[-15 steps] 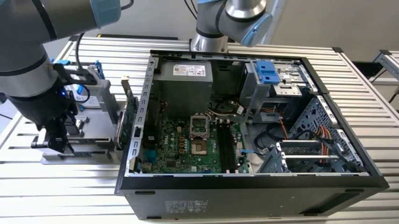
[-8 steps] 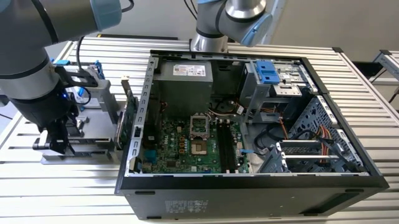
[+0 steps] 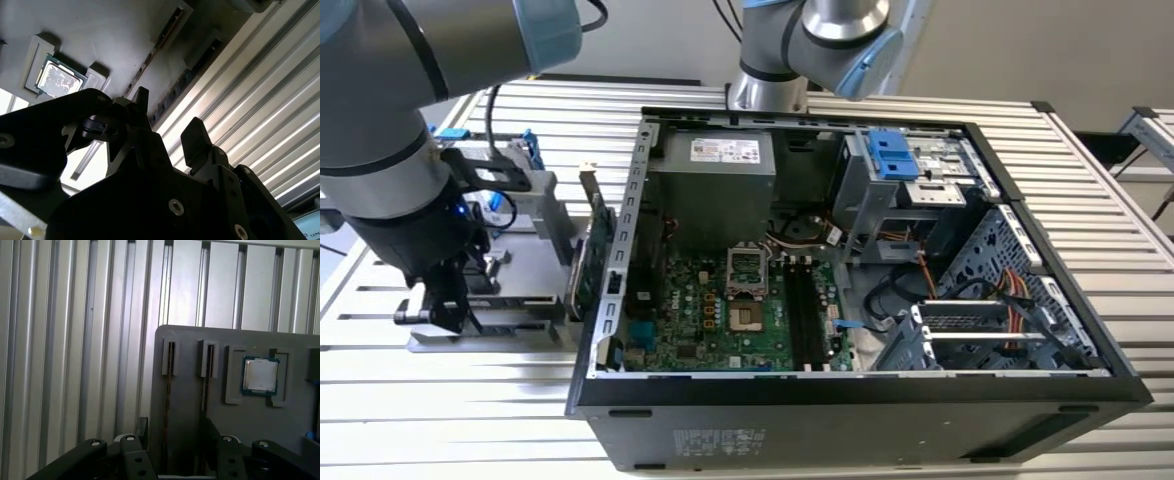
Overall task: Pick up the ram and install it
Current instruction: 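Pick up the ram and move it above insertion slot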
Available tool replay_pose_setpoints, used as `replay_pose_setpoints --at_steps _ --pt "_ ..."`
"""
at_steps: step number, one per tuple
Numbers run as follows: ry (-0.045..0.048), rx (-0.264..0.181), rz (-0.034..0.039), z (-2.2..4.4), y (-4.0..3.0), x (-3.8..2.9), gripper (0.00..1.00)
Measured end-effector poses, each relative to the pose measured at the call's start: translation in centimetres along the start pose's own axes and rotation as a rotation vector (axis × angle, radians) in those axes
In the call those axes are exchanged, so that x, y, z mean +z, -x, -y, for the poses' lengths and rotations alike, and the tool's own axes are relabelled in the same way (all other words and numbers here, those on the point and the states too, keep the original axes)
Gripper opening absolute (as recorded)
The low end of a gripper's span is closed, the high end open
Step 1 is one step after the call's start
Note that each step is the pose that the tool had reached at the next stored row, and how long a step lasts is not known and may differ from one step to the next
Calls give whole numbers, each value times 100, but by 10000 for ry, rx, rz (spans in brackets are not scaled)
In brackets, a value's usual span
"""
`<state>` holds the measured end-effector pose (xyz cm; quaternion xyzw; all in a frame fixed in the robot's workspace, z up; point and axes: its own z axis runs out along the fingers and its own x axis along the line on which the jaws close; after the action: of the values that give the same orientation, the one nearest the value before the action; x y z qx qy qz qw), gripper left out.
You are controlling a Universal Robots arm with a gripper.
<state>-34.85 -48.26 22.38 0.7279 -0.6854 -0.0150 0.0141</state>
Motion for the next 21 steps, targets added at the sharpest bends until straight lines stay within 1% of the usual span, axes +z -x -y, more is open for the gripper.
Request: replay_pose_setpoints --at_steps 12,21 --pt "1 21 0 4 0 92 100" --pt "-1 64 2 7 -11 178 100"
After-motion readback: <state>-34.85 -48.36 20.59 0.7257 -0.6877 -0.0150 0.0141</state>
